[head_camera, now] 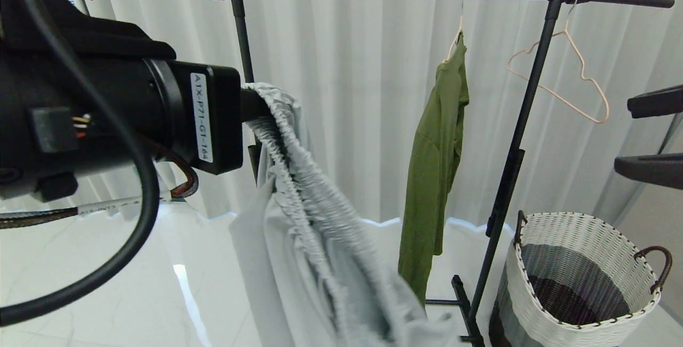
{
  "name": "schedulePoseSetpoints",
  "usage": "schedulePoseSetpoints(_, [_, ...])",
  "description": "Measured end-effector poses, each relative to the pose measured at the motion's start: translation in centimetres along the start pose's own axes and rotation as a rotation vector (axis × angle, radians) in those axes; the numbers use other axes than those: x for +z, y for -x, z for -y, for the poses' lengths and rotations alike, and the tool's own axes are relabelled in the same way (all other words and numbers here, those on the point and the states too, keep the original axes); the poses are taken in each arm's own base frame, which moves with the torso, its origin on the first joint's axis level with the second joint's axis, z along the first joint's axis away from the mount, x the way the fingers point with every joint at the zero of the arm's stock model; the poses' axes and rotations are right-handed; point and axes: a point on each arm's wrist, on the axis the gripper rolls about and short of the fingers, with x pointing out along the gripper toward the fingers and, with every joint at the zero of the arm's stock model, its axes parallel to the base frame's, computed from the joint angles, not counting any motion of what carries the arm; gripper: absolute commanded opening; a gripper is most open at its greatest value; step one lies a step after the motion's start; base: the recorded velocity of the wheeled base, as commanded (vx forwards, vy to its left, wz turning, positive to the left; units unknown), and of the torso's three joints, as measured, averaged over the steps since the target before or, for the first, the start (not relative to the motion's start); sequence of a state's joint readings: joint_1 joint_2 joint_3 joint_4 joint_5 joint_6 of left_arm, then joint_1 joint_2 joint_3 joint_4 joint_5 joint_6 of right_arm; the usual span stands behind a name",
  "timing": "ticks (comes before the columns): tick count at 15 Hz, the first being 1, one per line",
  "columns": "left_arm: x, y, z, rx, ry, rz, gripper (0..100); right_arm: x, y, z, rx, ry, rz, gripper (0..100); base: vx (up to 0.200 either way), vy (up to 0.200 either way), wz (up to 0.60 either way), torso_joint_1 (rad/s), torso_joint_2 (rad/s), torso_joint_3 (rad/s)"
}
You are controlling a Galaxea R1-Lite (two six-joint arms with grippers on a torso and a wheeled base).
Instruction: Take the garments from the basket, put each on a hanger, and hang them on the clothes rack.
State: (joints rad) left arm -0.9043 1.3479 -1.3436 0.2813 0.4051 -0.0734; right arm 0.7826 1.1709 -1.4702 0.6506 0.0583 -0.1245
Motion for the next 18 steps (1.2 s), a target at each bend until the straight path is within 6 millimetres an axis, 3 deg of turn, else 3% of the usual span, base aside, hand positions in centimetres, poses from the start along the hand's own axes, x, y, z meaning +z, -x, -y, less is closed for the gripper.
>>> schedulePoseSetpoints(3, [-0.5,-0.4,-0.3,0.044,-0.044,-0.022,0,-0.6,0.2,1.3,-0.18,-0.03,-0.036,100,0.0,0.0,0.0,0.0,0.0,0.0])
schedulePoseSetpoints(6, [-1.4,0.0,-1.7,0.13,-0.134,-0.052,0,-3.1,0.8,3.4,-0.508,-0.103,-0.249,100,0.0,0.0,0.0,0.0,0.0,0.0])
schedulePoseSetpoints(11, [-2.6,0.8,-4.0,0.234,-0.156,-0.081,0,-6.1,1.8,5.0,-0.8,-0.161,-0.39,100,0.0,0.0,0.0,0.0,0.0,0.0])
schedulePoseSetpoints(15, [-3.4,1.3,-4.7,0.26,-0.165,-0.096,0,-6.4,1.9,5.6,-0.872,-0.183,-0.348,100,0.0,0.0,0.0,0.005,-0.02,-0.016])
schedulePoseSetpoints(18, [-3.8,1.7,-4.8,0.261,-0.165,-0.097,0,-6.8,1.8,6.1,-0.895,-0.21,-0.323,100,0.0,0.0,0.0,0.061,-0.31,-0.246])
